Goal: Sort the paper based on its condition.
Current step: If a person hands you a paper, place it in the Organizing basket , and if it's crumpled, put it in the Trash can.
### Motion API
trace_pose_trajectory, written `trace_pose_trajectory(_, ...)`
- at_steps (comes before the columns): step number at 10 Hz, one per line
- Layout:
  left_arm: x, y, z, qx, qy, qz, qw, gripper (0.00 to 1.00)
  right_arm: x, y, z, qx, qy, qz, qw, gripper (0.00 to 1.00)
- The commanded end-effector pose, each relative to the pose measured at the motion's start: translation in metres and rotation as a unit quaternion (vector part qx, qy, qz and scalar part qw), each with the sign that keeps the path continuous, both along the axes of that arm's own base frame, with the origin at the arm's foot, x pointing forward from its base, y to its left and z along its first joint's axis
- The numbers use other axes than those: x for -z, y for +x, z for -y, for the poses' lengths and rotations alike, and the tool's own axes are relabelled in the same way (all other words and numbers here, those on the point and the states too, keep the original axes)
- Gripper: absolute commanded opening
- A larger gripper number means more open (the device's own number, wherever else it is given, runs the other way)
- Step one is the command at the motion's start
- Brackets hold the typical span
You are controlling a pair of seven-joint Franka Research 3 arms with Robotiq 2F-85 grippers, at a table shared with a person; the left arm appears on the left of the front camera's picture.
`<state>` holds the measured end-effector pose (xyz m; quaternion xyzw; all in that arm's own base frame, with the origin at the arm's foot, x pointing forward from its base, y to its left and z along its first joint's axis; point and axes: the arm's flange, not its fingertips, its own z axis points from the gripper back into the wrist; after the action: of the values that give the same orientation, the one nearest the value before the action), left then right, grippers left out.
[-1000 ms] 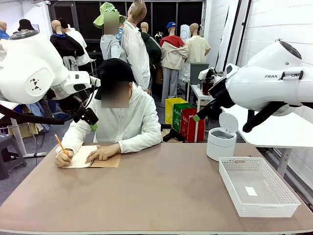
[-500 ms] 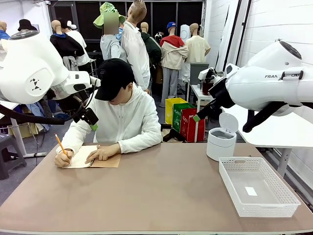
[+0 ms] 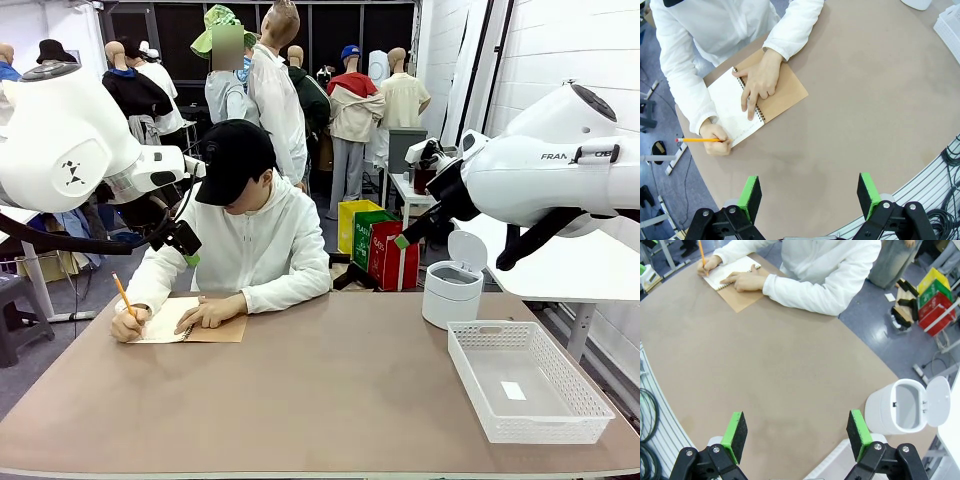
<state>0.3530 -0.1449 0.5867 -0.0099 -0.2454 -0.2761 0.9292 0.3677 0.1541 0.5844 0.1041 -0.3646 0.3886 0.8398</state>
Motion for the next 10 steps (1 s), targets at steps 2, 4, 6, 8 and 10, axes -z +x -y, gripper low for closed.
trace_pose_trajectory(2,-0.0005,0.0004,-0.0005,0.000,-0.001,0.002,1.000,1.00,-0.0009,-0.0001,0.0008,-0.001,-0.006,-0.001,1.000,1.00)
trace_pose_trajectory(4,-0.0005,0.0004,-0.0005,0.000,-0.001,0.002,1.000,1.00,-0.0009,-0.0001,0.0008,-0.001,-0.006,-0.001,1.000,1.00)
trace_pose_trajectory(6,-0.0005,0.0004,-0.0005,0.000,-0.001,0.002,1.000,1.00,-0.0009,-0.0001,0.0008,-0.001,-0.006,-0.001,1.000,1.00)
trace_pose_trajectory(8,-0.0005,0.0004,-0.0005,0.000,-0.001,0.002,1.000,1.00,-0.0009,-0.0001,0.0008,-0.001,-0.006,-0.001,1.000,1.00)
trace_pose_trajectory(10,-0.0005,0.0004,-0.0005,0.000,-0.001,0.002,1.000,1.00,-0.0009,-0.0001,0.0008,-0.001,-0.006,-0.001,1.000,1.00)
